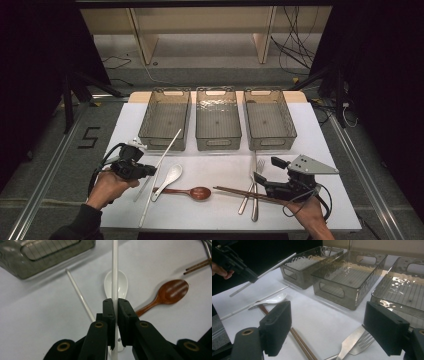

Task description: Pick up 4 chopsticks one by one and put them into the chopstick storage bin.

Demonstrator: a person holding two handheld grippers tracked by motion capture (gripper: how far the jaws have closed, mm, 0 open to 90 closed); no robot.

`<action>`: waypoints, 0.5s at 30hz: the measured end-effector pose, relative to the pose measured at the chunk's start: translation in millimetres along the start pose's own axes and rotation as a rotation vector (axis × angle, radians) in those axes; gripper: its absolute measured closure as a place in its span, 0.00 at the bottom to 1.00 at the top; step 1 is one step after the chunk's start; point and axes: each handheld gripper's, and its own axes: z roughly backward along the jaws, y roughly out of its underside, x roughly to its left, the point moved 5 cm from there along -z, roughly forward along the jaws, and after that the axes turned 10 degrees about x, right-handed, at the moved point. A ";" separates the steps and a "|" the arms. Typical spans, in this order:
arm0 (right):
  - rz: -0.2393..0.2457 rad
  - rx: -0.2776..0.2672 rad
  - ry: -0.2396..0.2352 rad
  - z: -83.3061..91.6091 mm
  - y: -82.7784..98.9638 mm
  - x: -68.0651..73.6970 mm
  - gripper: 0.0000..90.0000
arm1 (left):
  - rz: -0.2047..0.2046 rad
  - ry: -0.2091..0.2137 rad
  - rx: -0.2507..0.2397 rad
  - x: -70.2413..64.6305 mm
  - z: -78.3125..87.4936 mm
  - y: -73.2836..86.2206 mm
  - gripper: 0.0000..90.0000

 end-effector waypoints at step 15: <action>-0.003 -0.009 0.002 0.9 -0.1 -0.9 0.26 | -0.032 -0.002 -0.101 7.1 11.1 -53.1 0.94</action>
